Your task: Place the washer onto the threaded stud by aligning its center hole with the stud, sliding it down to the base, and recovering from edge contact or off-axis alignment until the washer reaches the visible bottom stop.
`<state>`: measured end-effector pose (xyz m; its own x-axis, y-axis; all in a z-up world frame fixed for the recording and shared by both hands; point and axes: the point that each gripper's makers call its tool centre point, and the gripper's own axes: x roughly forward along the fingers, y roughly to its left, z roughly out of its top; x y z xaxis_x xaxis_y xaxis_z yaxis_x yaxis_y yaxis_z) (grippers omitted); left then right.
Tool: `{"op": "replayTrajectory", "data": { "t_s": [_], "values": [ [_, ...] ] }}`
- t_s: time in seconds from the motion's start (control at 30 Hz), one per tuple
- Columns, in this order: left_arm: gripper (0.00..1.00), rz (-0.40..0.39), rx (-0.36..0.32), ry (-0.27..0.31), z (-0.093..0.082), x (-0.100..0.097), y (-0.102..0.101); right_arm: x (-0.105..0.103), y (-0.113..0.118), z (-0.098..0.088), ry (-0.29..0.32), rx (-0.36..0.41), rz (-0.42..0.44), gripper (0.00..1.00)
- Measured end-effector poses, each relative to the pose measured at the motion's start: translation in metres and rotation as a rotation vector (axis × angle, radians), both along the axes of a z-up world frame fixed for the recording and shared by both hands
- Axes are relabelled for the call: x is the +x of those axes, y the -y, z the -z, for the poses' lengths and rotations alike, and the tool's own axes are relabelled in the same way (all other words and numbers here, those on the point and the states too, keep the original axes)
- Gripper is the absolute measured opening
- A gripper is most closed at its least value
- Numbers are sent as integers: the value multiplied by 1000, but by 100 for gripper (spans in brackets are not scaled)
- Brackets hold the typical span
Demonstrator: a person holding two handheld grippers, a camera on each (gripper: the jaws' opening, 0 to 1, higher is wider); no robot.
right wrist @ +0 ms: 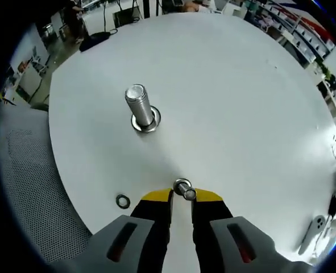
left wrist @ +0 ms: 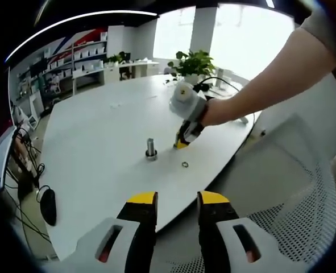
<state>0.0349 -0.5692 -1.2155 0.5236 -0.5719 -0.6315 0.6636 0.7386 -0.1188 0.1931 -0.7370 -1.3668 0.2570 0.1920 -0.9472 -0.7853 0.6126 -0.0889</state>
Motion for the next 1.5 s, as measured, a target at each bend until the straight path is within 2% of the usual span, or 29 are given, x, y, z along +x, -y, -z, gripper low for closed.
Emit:
{"op": "replayTrajectory", "data": {
  "t_s": [0.37,0.5,0.6,0.8,1.1,1.2,1.23,1.3,1.5],
  "values": [
    [26,-2,0,4,-1,0,0,-3,2,2,1,-4,6,16],
    [26,-1,0,4,-1,0,0,-11,8,3,-7,11,40,16],
    [26,-2,-2,6,-1,1,0,-27,7,5,-29,42,77,16],
    [26,8,-1,5,-1,0,1,-46,-6,5,-23,56,9,17],
    [26,9,-2,6,-1,0,1,-63,-30,0,-21,121,-15,18],
    [26,6,-1,6,-1,0,1,-65,-28,6,-25,89,-71,17],
    [26,4,-1,6,-1,0,1,-63,-30,4,-9,104,-61,18],
    [26,3,-1,5,-1,0,0,-62,-30,5,-21,112,-44,18],
    [26,9,0,3,-1,-1,1,-59,-28,5,-21,127,-55,18]
  ]
}}
